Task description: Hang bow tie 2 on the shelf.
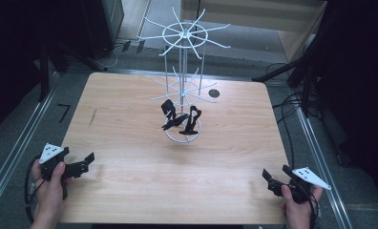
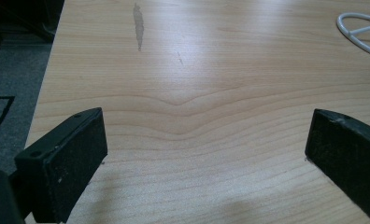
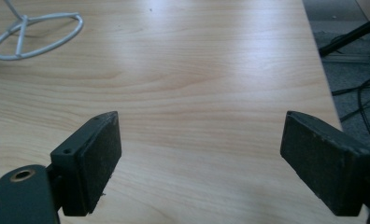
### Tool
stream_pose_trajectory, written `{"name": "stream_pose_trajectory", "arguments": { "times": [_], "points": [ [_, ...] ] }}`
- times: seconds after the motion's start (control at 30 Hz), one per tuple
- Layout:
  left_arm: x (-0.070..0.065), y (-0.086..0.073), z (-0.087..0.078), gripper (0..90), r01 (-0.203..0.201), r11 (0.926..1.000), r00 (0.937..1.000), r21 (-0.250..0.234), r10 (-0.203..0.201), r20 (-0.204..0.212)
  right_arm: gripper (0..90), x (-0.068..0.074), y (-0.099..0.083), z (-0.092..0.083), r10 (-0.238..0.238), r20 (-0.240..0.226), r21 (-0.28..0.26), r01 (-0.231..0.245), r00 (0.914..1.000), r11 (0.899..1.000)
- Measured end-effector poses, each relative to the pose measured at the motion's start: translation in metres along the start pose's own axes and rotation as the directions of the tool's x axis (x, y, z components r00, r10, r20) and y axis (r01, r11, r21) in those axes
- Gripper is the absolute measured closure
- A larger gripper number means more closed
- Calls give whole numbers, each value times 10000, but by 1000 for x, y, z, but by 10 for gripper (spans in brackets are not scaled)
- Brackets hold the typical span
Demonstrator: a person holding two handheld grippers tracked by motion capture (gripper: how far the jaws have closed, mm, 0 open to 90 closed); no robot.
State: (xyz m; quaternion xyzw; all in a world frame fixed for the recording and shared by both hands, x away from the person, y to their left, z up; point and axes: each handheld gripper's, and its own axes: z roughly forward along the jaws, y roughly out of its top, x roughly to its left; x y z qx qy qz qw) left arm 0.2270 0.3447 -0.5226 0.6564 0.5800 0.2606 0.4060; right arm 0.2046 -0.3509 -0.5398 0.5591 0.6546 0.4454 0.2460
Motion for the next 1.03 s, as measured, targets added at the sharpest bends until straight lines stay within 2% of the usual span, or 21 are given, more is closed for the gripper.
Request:
{"name": "stream_pose_trajectory", "arguments": {
  "times": [0.33, 0.5, 0.63, 0.9, 1.03],
  "points": [
    [1, 0, 0, 0, 68, 10000, 10000, -11, -68, 22, 130, -14, -11, -12, 101, 180, 64, -103, 9998, 9999],
    [1, 0, 0, 0, 103, 9999, 9999, 18, -103, 47, 130, -17, -18, -13, 16, 300, 340, -26, 9995, 9994],
    [2, 0, 0, 0, 150, 9999, 9999, -4, -150, 68, 133, -23, -18, -16, 408, 343, 168, -414, 9986, 9990],
    [1, 0, 0, 0, 150, 9999, 9999, 27, -150, 39, 136, -25, -17, -14, 638, 207, 130, -641, 9977, 9979],
    [2, 0, 0, 0, 244, 9997, 9997, 27, -244, 42, 136, -21, -17, -12, 433, 68, 224, -435, 9990, 9988]
  ]
}}
